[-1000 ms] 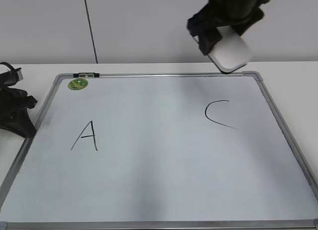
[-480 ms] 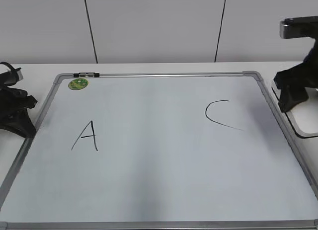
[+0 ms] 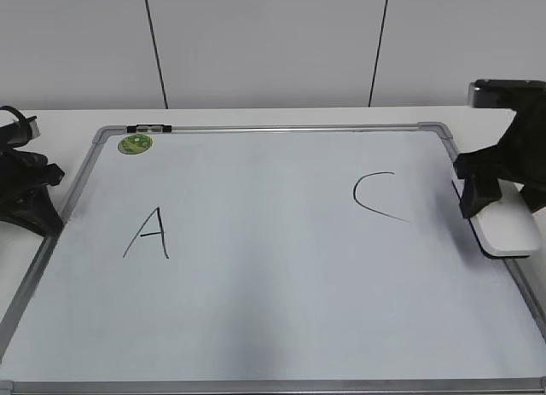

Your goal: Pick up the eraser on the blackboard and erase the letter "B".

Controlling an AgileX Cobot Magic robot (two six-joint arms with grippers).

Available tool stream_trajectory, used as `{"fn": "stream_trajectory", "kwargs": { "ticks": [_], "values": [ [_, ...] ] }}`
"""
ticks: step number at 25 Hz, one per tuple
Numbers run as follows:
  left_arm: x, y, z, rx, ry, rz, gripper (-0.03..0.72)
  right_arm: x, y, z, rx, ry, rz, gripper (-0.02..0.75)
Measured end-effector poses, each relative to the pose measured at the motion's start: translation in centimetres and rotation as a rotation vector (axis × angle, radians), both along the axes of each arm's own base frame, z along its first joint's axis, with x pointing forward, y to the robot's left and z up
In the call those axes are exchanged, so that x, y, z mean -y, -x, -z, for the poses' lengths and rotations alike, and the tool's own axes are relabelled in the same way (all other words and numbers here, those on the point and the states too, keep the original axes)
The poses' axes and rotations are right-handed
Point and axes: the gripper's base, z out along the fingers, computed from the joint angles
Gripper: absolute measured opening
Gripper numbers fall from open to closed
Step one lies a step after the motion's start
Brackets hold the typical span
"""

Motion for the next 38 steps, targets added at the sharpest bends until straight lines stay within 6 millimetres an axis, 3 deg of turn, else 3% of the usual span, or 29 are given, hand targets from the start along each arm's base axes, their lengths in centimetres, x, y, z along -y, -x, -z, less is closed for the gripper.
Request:
{"fn": "stream_trajectory", "kwargs": {
  "ticks": [8, 13, 19, 25, 31, 35, 38],
  "values": [
    [0.0, 0.0, 0.0, 0.0, 0.002, -0.001, 0.044, 0.0, -3.0, 4.4, -0.073, 0.003, 0.002, 0.535],
    [0.0, 0.0, 0.0, 0.0, 0.002, -0.002, 0.045, 0.2, -4.6, 5.5, -0.076, 0.002, 0.01, 0.535],
    [0.0, 0.0, 0.0, 0.002, 0.003, -0.003, 0.044, 0.3, -5.0, 6.3, -0.092, 0.002, 0.014, 0.535],
    [0.0, 0.0, 0.0, 0.002, 0.003, -0.003, 0.045, 0.3, -5.0, 6.4, -0.093, 0.002, 0.014, 0.541],
    [0.0, 0.0, 0.0, 0.002, 0.003, -0.003, 0.05, 0.3, -5.4, 6.1, -0.096, 0.002, 0.013, 0.615],
    [0.0, 0.0, 0.0, 0.004, 0.002, -0.004, 0.06, 0.2, -6.3, 4.0, -0.097, 0.0, 0.009, 0.619],
    [0.0, -0.1, 0.1, 0.004, 0.002, -0.003, 0.111, 0.2, -7.0, 1.5, -0.064, 0.0, -0.007, 0.618]
  ]
}}
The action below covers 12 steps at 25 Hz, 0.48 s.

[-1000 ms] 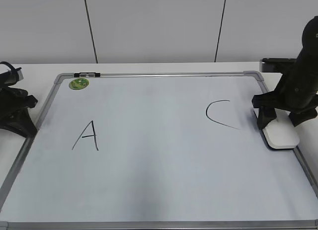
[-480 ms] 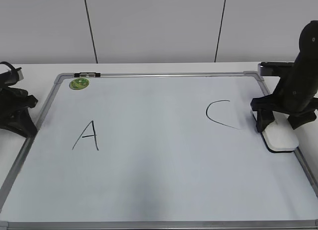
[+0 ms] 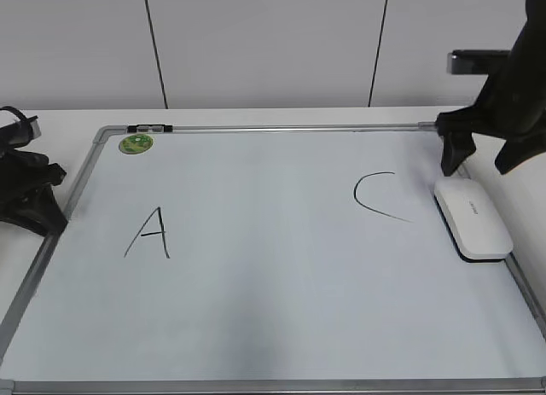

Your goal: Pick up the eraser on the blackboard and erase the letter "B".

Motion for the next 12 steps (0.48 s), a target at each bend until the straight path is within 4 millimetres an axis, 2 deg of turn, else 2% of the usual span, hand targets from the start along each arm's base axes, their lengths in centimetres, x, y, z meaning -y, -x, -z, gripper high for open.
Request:
{"fn": "stream_trajectory", "kwargs": {
  "ticks": [4, 7, 10, 12],
  "values": [
    [0.0, -0.1, 0.1, 0.009, -0.002, -0.006, 0.285, 0.0, -0.1, -3.8, 0.055, 0.003, -0.033, 0.61],
    [0.0, -0.2, -0.1, 0.018, -0.004, -0.008, 0.449, 0.0, 0.2, -5.5, 0.081, 0.003, -0.042, 0.601],
    [0.0, -0.4, -1.8, 0.054, -0.005, -0.001, 0.515, 0.0, 0.8, -6.5, 0.08, 0.004, -0.046, 0.596],
    [0.1, -0.6, -4.1, 0.098, -0.003, 0.011, 0.527, 0.0, 1.2, -7.1, 0.069, 0.004, -0.047, 0.594]
  ]
}}
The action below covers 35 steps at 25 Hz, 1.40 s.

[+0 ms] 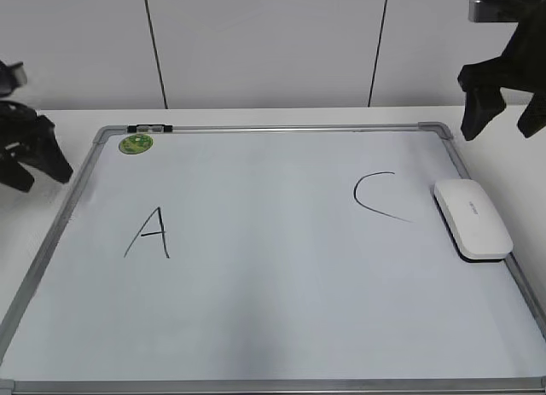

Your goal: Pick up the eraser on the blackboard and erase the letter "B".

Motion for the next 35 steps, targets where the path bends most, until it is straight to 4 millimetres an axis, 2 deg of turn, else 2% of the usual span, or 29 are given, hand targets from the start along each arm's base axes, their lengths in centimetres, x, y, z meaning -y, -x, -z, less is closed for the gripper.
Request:
{"fn": "stream_trajectory", "kwargs": {
  "ticks": [5, 11, 16, 19, 23, 25, 27, 30, 35],
  "values": [
    [0.3, 0.5, -6.2, 0.078, 0.015, 0.021, 0.527, 0.0, 1.6, -2.8, 0.034, -0.001, -0.002, 0.593],
    [0.8, 3.7, -12.5, 0.117, 0.019, 0.039, 0.521, 0.1, 4.9, -8.5, 0.178, -0.013, -0.003, 0.593],
    [1.1, 7.0, -18.1, 0.232, -0.002, -0.011, 0.479, 0.0, 10.4, -13.4, 0.313, -0.057, -0.007, 0.592],
    [1.2, 9.9, -21.5, 0.319, -0.044, -0.043, 0.467, 0.1, 14.0, -14.8, 0.362, -0.063, -0.009, 0.591],
    [1.6, 14.7, -24.6, 0.421, -0.069, -0.054, 0.463, 0.2, 18.8, -15.1, 0.399, -0.064, -0.01, 0.589],
    [2.0, 17.9, -25.1, 0.452, -0.071, -0.055, 0.463, 0.3, 21.1, -14.8, 0.411, -0.064, -0.011, 0.589],
    [2.4, 20.8, -24.5, 0.454, -0.07, -0.058, 0.463, 0.4, 23.0, -14.4, 0.425, -0.065, -0.011, 0.589],
    [3.1, 25.4, -22.3, 0.435, -0.044, -0.063, 0.463, 0.4, 25.2, -14.0, 0.445, -0.072, -0.003, 0.589],
    [4.6, 31.3, -17.8, 0.411, -0.016, 0.008, 0.463, 0.2, 29.8, -13.2, 0.511, -0.112, -0.015, 0.588]
  ]
}}
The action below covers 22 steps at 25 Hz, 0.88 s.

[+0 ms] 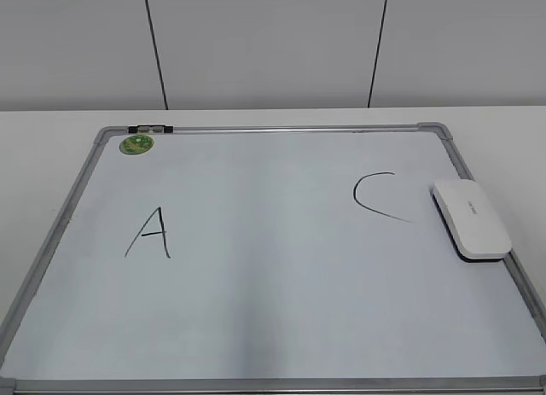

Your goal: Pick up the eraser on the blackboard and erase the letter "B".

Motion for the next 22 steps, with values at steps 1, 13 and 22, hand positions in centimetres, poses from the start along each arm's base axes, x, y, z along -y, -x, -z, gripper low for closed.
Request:
{"fn": "stream_trajectory", "kwargs": {
  "ticks": [1, 13, 22],
  "values": [
    [0.1, 1.0, 0.7, 0.007, -0.002, 0.012, 0.463, 0.0, 1.2, 0.2, 0.025, -0.004, -0.006, 0.588],
    [-1.6, 7.5, 4.2, 0.167, -0.179, -0.069, 0.462, 0.8, 8.0, 6.3, 0.09, 0.043, 0.005, 0.588],
    [-2.0, 7.2, 5.9, 0.188, -0.215, -0.093, 0.462, 1.4, 8.1, 13.2, -0.07, 0.116, 0.029, 0.588]
  ]
}}
